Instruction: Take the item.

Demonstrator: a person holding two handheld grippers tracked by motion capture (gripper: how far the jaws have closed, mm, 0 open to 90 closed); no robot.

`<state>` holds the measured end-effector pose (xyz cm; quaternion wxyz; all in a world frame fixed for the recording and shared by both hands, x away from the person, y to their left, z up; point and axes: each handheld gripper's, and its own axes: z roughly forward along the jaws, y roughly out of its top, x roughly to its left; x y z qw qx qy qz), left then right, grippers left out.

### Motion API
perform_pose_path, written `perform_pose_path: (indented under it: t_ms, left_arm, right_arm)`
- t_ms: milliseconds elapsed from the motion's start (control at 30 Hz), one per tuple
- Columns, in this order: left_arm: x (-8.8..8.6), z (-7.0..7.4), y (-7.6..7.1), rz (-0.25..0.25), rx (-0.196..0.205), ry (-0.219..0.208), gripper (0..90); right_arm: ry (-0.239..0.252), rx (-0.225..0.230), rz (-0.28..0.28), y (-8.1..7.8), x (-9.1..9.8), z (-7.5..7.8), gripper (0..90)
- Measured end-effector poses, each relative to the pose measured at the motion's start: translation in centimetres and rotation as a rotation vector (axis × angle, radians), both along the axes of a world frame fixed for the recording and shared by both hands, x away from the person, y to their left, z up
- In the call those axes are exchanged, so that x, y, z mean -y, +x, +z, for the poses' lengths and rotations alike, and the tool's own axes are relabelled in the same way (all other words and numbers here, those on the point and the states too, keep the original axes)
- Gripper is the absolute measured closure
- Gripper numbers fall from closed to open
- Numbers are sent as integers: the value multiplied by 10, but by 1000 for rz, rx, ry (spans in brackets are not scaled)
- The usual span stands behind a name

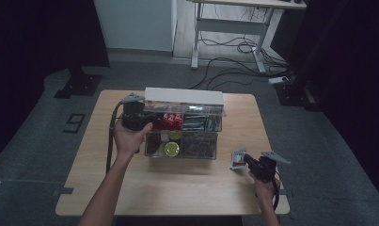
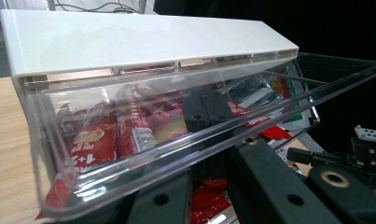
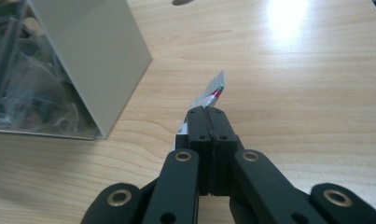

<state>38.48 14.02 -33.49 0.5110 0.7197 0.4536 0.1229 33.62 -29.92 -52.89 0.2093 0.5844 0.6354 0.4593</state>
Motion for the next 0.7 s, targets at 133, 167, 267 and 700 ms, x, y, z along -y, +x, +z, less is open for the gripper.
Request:
perform_pose_path:
  t_ms: [133,167,267,700]
  left_arm:
    - [0,0,0,0,0,-1,888]
    - [0,0,0,0,0,-1,889]
    - [0,-1,0,1,1,-2,888]
    - [0,-1,-1,0,1,1,888]
  right_arm:
    - [-2,-9,-7,0,4,-4,897]
    - [-5,-13,-9,0,5,-5,897]
    - [-10,-20,-13,0,7,-7,896]
    - [-52,-88,-29,3,16,-22,865]
